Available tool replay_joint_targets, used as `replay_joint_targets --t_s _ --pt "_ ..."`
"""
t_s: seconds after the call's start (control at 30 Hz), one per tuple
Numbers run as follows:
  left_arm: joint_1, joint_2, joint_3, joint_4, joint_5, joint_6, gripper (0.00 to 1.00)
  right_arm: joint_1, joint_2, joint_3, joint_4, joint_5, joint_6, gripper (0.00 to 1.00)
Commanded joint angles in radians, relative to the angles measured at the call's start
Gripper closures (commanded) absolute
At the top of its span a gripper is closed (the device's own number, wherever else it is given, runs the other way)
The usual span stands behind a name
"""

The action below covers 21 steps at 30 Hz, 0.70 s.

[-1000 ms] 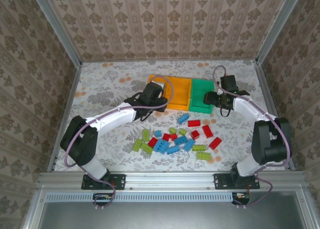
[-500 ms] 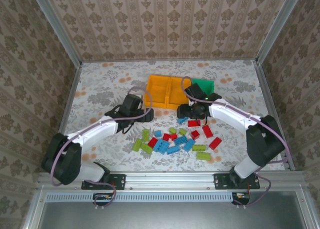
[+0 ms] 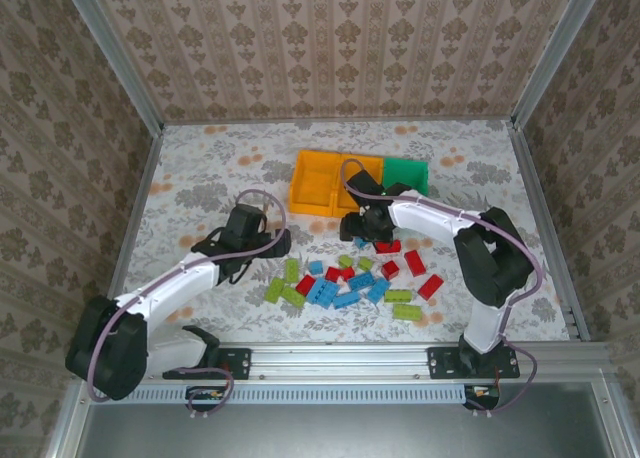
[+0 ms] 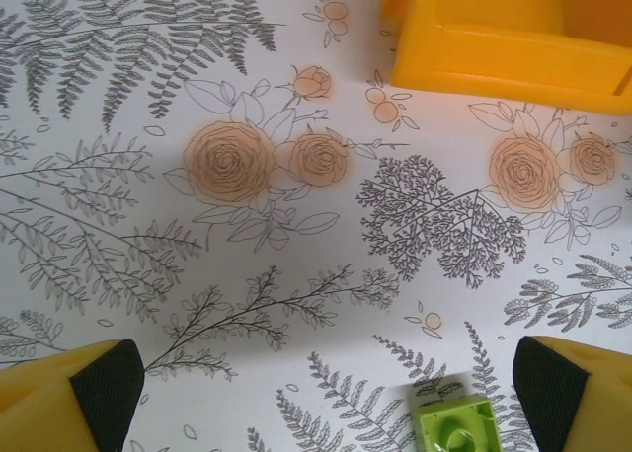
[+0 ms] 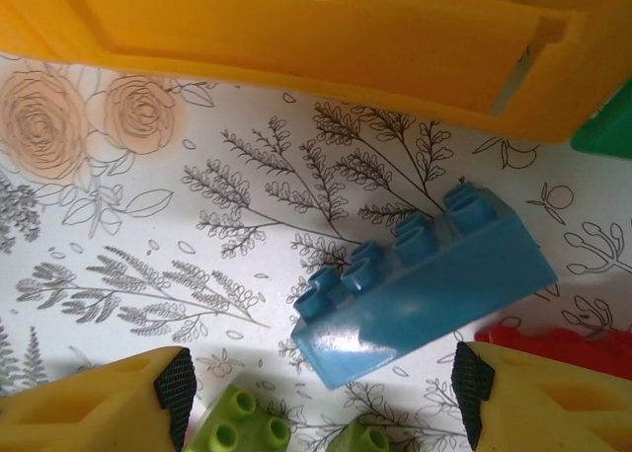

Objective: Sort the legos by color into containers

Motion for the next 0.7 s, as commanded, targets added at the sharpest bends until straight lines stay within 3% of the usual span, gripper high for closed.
replay_joint_targets --t_s 0.0,0.5,0.67 --pt "0.015 -0.038 -0.020 0.011 0.002 0.014 0.00 0.001 0.028 0.034 -0.064 0.037 0.029 0.28" --pt "0.037 -0.084 -0.061 0.037 0.019 0.031 0.00 0.005 0.119 0.091 -0.072 0.079 0.050 0.29" --pt "0.037 -0.080 -0.066 0.053 0.028 0.031 0.00 0.005 0.130 0.096 -0.074 0.098 0.048 0.38"
